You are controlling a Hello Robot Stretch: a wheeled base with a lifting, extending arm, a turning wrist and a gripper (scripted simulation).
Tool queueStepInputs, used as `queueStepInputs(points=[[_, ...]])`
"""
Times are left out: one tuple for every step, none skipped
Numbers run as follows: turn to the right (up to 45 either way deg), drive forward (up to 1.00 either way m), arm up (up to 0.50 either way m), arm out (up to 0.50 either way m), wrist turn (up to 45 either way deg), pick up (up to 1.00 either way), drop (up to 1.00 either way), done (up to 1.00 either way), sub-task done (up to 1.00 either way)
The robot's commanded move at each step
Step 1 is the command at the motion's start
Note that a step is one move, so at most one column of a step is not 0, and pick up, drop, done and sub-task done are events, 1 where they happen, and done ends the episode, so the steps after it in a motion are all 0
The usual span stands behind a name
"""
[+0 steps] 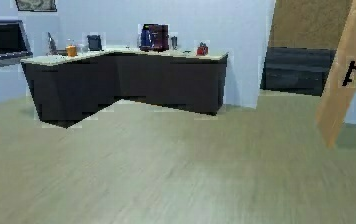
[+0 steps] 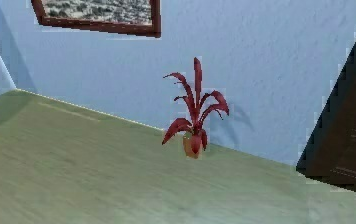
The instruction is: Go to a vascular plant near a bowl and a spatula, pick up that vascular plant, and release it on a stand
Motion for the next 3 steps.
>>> queueStepInputs(points=[[-18.0, 0.0, 0.0, 0.0, 0.0, 0.0, 0.0, 0.0, 0.0], [0.0, 1.0, 0.0, 0.0, 0.0, 0.0, 0.0, 0.0, 0.0], [0.0, 1.0, 0.0, 0.0, 0.0, 0.0, 0.0, 0.0, 0.0]])
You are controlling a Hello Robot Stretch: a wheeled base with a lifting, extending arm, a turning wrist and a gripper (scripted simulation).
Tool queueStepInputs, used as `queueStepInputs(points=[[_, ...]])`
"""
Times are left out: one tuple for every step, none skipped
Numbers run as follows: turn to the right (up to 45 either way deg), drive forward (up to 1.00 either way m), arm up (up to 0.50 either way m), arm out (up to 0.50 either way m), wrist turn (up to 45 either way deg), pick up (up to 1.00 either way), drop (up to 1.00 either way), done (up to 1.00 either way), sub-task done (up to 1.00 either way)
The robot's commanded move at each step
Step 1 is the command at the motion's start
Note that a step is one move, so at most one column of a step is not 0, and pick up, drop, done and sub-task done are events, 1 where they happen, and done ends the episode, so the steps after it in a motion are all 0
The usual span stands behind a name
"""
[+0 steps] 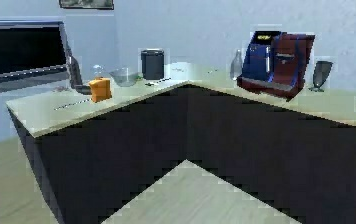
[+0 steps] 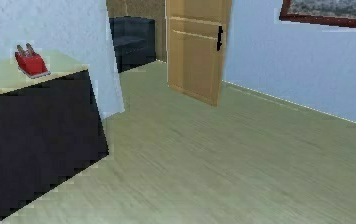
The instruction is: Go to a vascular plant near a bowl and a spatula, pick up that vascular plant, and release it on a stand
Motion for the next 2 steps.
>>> queueStepInputs(points=[[-3.0, 0.0, 0.0, 0.0, 0.0, 0.0, 0.0, 0.0, 0.0], [0.0, 0.7, 0.0, 0.0, 0.0, 0.0, 0.0, 0.0, 0.0]])
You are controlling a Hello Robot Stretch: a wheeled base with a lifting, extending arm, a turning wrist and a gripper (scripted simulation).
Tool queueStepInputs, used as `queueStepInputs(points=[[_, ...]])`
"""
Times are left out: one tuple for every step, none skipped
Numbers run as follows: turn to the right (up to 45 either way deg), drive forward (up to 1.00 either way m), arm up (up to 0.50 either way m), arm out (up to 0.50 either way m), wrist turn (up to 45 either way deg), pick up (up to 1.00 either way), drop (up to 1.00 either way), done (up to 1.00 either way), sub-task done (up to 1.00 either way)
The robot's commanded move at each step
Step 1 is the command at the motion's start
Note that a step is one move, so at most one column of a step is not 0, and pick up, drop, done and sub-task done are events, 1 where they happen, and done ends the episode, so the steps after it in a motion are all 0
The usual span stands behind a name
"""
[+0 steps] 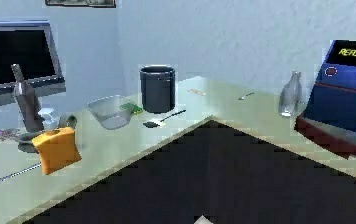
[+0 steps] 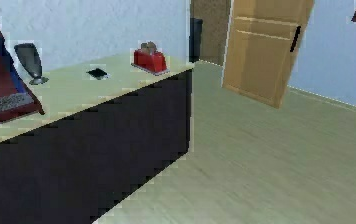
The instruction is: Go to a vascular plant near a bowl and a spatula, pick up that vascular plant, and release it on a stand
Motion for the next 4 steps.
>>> queueStepInputs(points=[[45.0, 0.0, 0.0, 0.0, 0.0, 0.0, 0.0, 0.0, 0.0], [0.0, 0.15, 0.0, 0.0, 0.0, 0.0, 0.0, 0.0, 0.0], [-45.0, 0.0, 0.0, 0.0, 0.0, 0.0, 0.0, 0.0, 0.0], [-45.0, 0.0, 0.0, 0.0, 0.0, 0.0, 0.0, 0.0, 0.0]])
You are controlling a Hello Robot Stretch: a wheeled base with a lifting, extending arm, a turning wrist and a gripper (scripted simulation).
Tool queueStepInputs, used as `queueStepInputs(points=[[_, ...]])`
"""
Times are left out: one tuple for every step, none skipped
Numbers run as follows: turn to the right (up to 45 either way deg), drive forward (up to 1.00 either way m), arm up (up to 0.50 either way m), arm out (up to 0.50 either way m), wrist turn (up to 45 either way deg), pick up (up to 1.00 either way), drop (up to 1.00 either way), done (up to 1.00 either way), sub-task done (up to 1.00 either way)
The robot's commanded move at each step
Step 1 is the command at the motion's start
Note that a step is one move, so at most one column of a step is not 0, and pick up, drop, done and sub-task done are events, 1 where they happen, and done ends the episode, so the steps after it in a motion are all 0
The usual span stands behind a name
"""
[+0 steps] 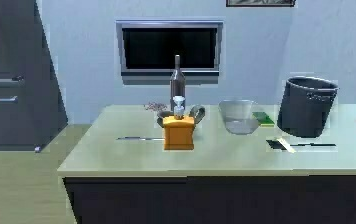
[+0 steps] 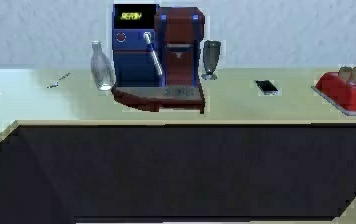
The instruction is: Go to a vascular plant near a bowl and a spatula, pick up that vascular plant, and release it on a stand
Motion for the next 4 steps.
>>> queueStepInputs(points=[[-45.0, 0.0, 0.0, 0.0, 0.0, 0.0, 0.0, 0.0, 0.0], [-45.0, 0.0, 0.0, 0.0, 0.0, 0.0, 0.0, 0.0, 0.0], [-6.0, 0.0, 0.0, 0.0, 0.0, 0.0, 0.0, 0.0, 0.0], [45.0, 0.0, 0.0, 0.0, 0.0, 0.0, 0.0, 0.0, 0.0]])
